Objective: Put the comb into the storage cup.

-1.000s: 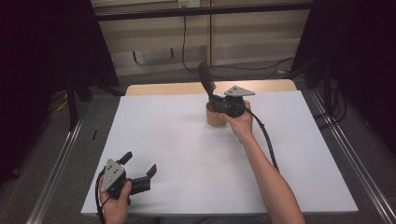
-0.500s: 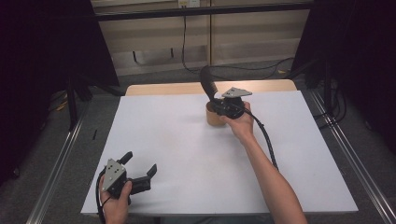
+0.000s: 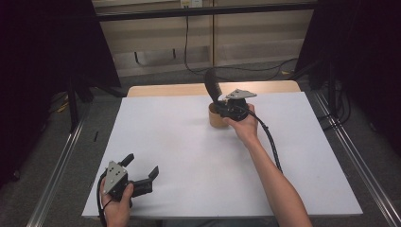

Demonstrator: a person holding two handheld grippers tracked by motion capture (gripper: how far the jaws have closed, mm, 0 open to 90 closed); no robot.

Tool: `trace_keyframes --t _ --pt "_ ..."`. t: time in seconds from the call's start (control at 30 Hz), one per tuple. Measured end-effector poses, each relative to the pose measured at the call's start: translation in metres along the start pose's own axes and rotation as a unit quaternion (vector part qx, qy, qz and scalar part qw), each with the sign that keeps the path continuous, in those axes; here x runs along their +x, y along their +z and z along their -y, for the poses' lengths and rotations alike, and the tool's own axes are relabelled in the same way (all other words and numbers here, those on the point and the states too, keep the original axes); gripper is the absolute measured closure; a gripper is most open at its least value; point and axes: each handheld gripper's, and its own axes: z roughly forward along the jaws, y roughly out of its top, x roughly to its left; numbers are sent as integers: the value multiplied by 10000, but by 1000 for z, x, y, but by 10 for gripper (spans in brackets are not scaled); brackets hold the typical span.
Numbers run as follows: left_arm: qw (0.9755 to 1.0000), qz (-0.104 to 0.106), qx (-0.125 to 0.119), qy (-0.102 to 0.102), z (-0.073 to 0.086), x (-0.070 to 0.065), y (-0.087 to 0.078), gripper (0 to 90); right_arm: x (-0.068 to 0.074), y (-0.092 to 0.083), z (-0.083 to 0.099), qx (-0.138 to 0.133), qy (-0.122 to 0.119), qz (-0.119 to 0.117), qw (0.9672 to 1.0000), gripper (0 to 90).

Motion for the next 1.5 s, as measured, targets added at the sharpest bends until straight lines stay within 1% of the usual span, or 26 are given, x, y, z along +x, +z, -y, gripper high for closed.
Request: trace_keyframes --t 0.1,0.13,0.17,0.23,0.3,0.4,0.5,0.63,0.8,0.9,0.97,1.0,1.13,1.2,1.27,1.33,1.5 --pt "10000 0 -2 0 0 0 0 15 1 0 0 -1 6 -15 10000 678" --pt "10000 3 0 3 0 0 0 15 2 0 0 3 35 -22 10000 643" --pt "10000 4 1 0 0 0 0 15 2 0 0 5 67 -40 10000 631" --pt "10000 4 2 2 0 0 0 15 2 0 0 15 100 -72 9999 640" --pt "10000 3 3 5 0 0 0 15 3 -1 -1 -16 133 -124 9998 587" --pt "10000 6 0 -1 0 0 0 15 5 -3 -3 -42 108 -145 9998 543" --pt "10000 3 -5 1 0 0 0 15 7 -6 -5 -135 65 -137 9998 502" --pt "10000 2 -2 -1 0 0 0 15 11 -12 -10 -323 -13 -167 9993 491" --pt "10000 -2 -4 4 0 0 0 15 11 -18 -15 -418 5 -142 9990 423" --pt "10000 -3 0 5 0 0 0 15 10 -22 -16 -444 52 -143 9989 381" --pt "10000 -4 2 6 0 0 0 15 10 -24 -16 -445 42 -129 9989 359" --pt "10000 -21 -4 3 0 0 0 15 10 -25 -16 -484 47 -163 9987 342" --pt "10000 4 8 21 0 -1 0 15 11 -30 -17 -559 78 -200 9982 211" --pt "10000 -5 -1 18 0 -1 0 15 12 -32 -17 -596 49 -162 9981 159" --pt "10000 -26 -3 18 0 -1 0 15 12 -34 -18 -583 72 -114 9982 115" --pt "10000 -28 -5 8 0 0 0 15 12 -37 -18 -612 78 20 9981 60" --pt "10000 -17 -3 -21 0 -1 0 15 11 -44 -19 -761 177 91 9969 43"
